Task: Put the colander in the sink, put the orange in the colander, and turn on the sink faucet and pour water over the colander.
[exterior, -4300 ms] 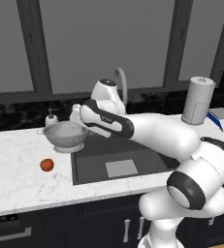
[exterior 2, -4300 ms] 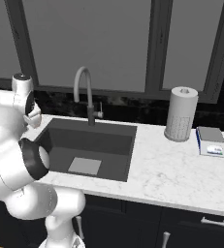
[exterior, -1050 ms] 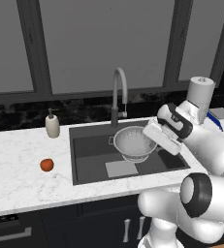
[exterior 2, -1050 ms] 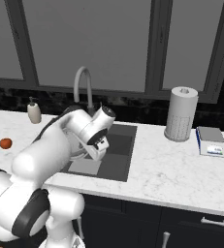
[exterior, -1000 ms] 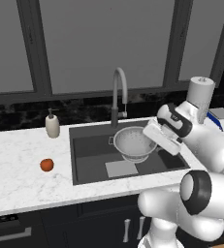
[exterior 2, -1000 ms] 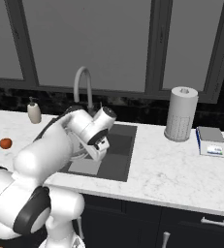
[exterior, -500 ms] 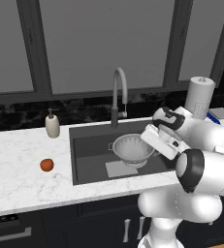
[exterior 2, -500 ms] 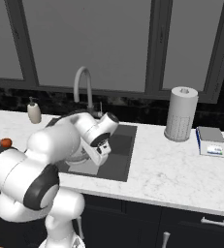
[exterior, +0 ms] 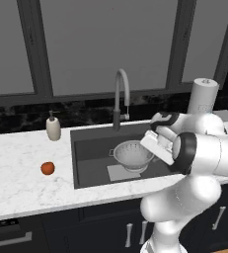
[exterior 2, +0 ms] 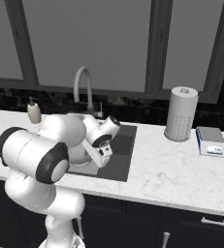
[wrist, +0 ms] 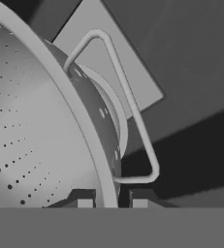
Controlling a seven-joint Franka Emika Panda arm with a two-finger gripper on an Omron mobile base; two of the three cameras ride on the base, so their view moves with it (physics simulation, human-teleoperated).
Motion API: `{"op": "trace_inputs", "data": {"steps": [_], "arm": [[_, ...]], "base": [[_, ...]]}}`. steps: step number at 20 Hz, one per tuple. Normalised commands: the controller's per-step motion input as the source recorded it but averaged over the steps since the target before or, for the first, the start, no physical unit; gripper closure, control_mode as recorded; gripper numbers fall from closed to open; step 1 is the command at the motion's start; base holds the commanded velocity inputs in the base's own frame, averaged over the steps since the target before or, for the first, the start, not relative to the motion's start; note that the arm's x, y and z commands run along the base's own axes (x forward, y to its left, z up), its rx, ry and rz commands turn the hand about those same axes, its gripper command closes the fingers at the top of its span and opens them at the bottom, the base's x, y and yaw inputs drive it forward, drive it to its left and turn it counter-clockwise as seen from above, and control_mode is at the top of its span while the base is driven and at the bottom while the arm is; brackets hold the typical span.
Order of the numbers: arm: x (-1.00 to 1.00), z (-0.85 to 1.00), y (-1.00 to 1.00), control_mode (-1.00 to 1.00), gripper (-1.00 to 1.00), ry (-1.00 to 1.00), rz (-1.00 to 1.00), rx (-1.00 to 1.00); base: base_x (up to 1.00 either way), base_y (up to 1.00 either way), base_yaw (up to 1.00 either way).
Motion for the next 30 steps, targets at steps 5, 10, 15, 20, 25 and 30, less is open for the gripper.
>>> {"op": "trace_inputs", "data": {"steps": [5,10,15,20,25,30], "arm": [[0.38,-0.36,0.00,-1.00,1.00,0.04,0.00,0.02],[0.43,-0.28,0.06,-1.00,1.00,0.03,0.00,0.07],[0.37,-0.17,0.03,-1.00,1.00,0.03,0.00,0.10],[0.30,-0.26,0.12,-1.00,1.00,0.01,0.00,0.02],[0.14,-0.41,0.18,-1.00,1.00,0.00,0.00,0.00],[0.17,-0.49,0.13,-1.00,1.00,0.00,0.00,0.00]], "base": [[0.00,0.00,0.00],[0.00,0.00,0.00],[0.00,0.00,0.00],[0.00,0.00,0.00],[0.00,0.00,0.00],[0.00,0.00,0.00]]}}
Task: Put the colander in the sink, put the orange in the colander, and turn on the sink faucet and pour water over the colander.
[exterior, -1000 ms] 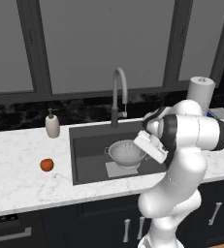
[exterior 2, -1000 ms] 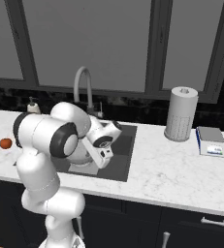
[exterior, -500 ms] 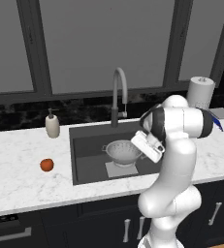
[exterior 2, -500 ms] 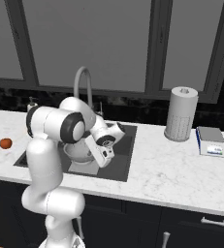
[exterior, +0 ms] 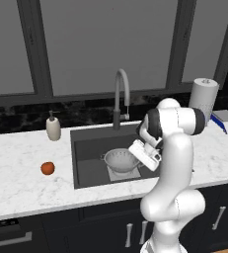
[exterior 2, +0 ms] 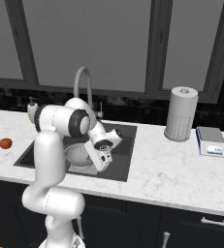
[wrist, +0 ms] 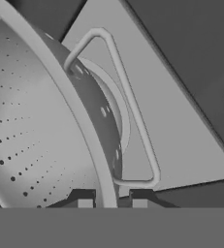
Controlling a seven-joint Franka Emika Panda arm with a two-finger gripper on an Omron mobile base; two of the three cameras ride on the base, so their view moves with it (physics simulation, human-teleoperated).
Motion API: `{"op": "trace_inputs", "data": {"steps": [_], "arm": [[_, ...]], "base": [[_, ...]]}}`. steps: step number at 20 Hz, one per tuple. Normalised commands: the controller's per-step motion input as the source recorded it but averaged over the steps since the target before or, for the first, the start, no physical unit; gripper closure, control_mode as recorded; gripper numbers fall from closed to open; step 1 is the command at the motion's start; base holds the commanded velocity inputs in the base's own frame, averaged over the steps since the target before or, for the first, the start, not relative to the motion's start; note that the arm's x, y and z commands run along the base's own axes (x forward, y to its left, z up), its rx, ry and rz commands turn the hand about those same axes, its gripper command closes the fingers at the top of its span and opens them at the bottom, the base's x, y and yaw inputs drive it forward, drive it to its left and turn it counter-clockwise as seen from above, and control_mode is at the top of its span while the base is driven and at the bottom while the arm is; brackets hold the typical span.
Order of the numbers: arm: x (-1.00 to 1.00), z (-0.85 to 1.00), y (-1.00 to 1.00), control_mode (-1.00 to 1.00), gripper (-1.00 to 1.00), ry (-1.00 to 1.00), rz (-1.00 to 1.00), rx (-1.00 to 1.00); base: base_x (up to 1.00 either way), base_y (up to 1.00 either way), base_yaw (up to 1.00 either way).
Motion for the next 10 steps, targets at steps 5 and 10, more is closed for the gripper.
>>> {"op": "trace_inputs", "data": {"steps": [5,10], "arm": [[0.23,-0.36,0.00,-1.00,1.00,0.00,0.00,0.00],[0.43,-0.05,0.00,-1.00,1.00,0.00,0.00,0.03]], "base": [[0.00,0.00,0.00],[0.00,0.00,0.00]]}}
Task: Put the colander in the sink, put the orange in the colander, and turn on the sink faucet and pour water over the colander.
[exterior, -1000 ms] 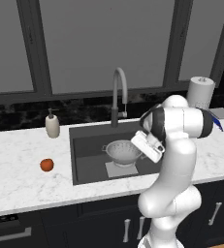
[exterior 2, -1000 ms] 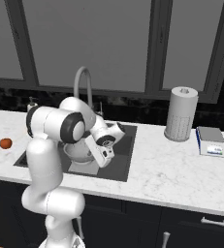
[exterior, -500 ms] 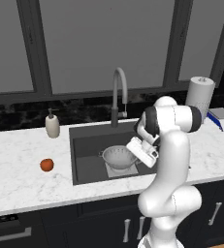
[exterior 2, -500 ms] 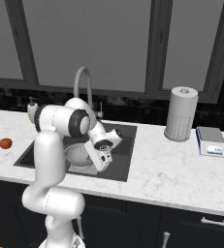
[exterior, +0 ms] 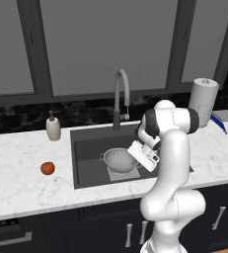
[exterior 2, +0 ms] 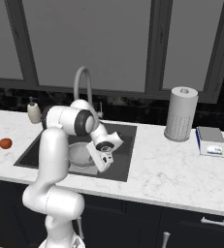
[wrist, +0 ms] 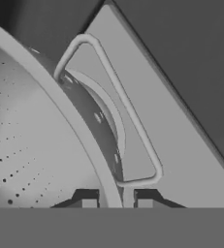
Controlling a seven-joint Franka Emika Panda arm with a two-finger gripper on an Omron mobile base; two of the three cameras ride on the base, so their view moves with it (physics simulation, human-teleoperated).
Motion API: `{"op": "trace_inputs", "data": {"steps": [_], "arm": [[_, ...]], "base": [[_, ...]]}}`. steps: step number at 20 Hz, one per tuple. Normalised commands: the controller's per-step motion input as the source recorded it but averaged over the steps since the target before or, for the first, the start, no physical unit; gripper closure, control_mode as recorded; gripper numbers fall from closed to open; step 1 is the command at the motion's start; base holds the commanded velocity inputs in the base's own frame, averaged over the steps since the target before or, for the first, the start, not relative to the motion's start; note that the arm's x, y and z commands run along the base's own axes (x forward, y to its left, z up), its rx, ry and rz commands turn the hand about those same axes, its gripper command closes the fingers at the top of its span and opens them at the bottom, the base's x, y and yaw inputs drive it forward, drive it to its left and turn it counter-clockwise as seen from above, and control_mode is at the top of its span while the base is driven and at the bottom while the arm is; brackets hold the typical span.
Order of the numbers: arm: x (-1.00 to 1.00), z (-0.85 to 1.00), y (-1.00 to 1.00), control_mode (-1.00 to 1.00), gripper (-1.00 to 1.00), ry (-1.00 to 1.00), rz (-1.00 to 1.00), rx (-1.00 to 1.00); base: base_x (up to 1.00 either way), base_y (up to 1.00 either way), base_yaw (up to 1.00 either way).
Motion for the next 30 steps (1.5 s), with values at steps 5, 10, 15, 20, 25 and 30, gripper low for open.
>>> {"op": "trace_inputs", "data": {"steps": [5,10,15,20,25,30], "arm": [[0.23,0.00,-0.10,-1.00,1.00,0.00,0.00,0.01],[0.00,0.00,-0.12,-1.00,1.00,0.00,0.00,0.00],[0.00,0.00,-0.10,-1.00,1.00,0.00,0.00,0.00],[0.00,0.00,-0.04,-1.00,-1.00,0.00,0.00,0.00],[0.00,0.00,0.00,-1.00,-1.00,0.00,0.00,0.00],[0.00,0.04,0.00,-1.00,-1.00,0.00,0.00,0.00]], "base": [[0.00,0.00,0.00],[0.00,0.00,0.00],[0.00,0.00,0.00],[0.00,0.00,0.00],[0.00,0.00,0.00],[0.00,0.00,0.00]]}}
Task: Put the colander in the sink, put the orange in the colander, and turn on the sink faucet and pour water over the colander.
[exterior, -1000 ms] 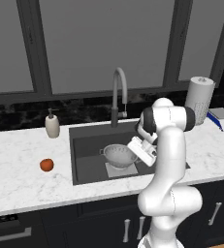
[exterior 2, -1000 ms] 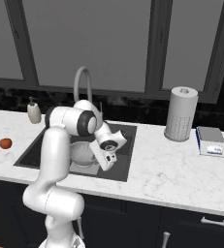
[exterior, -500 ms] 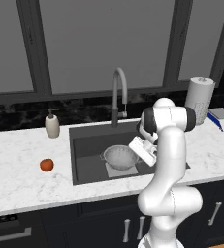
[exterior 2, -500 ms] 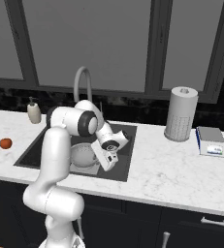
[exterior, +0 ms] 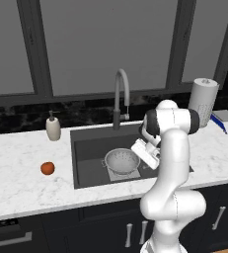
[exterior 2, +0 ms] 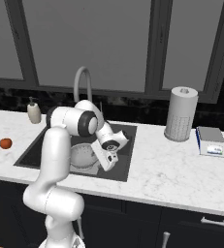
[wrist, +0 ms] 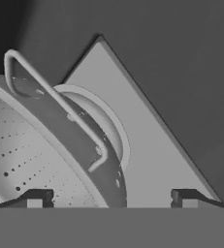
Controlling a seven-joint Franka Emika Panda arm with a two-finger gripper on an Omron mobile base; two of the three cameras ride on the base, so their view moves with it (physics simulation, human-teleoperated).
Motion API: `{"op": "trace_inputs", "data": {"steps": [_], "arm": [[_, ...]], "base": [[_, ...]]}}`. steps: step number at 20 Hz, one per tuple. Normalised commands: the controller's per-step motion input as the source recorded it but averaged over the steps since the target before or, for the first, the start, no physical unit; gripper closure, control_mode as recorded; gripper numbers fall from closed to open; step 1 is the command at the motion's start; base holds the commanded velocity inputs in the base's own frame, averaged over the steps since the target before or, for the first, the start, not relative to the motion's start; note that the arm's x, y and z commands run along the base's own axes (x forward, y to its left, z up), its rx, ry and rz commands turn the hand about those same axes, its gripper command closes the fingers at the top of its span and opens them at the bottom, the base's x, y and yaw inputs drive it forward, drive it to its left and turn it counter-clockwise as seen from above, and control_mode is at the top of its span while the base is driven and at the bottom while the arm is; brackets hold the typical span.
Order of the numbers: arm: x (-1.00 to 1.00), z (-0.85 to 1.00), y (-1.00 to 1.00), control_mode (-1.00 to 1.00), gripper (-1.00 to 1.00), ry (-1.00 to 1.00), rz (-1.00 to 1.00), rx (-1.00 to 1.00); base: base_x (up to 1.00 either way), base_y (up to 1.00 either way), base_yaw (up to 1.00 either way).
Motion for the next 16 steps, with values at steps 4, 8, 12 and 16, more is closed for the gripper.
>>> {"op": "trace_inputs", "data": {"steps": [4,8,12,16], "arm": [[0.00,0.41,-0.01,-1.00,-1.00,-0.04,0.00,-0.01],[0.00,0.54,0.00,-1.00,-1.00,-0.02,0.00,-0.04],[0.00,0.53,-0.02,-1.00,-1.00,0.00,0.00,-0.08],[-0.11,0.47,-0.21,-1.00,-1.00,0.00,0.00,-0.09]], "base": [[0.00,0.00,0.00],[0.00,0.00,0.00],[0.00,0.00,0.00],[0.00,0.00,0.00]]}}
